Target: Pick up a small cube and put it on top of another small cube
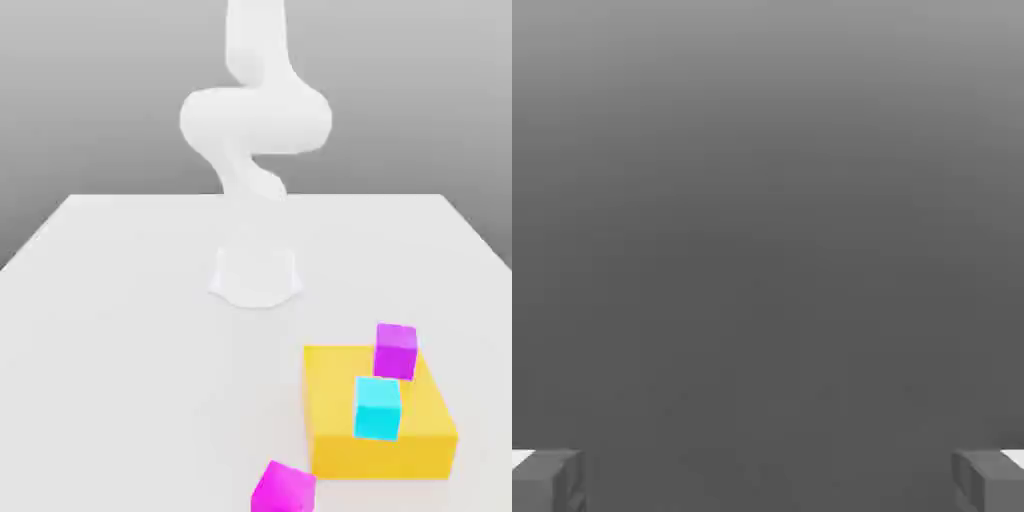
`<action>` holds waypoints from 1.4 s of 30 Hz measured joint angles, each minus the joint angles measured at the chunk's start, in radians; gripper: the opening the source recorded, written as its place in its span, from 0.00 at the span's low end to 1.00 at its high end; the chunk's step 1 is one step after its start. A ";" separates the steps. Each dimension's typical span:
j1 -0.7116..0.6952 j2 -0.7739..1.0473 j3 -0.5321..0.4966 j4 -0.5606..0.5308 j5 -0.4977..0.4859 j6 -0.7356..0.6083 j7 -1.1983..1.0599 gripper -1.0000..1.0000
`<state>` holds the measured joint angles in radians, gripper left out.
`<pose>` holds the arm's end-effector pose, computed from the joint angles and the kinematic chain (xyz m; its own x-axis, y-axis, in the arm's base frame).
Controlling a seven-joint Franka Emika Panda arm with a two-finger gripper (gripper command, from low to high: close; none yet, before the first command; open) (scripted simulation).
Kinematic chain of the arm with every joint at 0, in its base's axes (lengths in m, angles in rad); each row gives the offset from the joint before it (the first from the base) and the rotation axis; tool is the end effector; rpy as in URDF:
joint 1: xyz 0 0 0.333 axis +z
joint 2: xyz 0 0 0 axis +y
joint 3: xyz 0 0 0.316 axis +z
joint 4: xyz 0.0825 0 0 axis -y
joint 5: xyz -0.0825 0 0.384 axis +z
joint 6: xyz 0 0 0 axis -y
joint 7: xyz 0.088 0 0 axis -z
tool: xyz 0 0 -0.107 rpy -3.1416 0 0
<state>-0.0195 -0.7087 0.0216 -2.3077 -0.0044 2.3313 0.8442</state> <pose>0.3802 0.0036 0.6774 0.4919 -0.7406 0.4578 -0.5579 -0.6718 -0.4873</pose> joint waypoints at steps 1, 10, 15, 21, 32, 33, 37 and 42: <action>-0.008 0.039 0.009 -0.003 -0.003 0.014 0.020 0.50; -0.063 0.368 0.079 -0.031 -0.038 0.126 0.193 0.50; -0.077 0.550 0.102 -0.046 -0.066 0.188 0.295 0.50; -0.071 0.767 0.106 -0.064 -0.090 0.263 0.409 0.50; -0.024 1.155 0.066 -0.053 -0.109 0.473 0.528 0.00; -0.024 1.155 0.066 -0.053 -0.109 0.473 0.528 0.00; -0.024 1.155 0.066 -0.053 -0.110 0.475 0.529 0.00; -0.037 1.071 0.084 -0.070 -0.088 0.406 0.513 0.00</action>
<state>-0.0562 0.3620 0.1051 -2.3774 -0.0926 2.7376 1.3576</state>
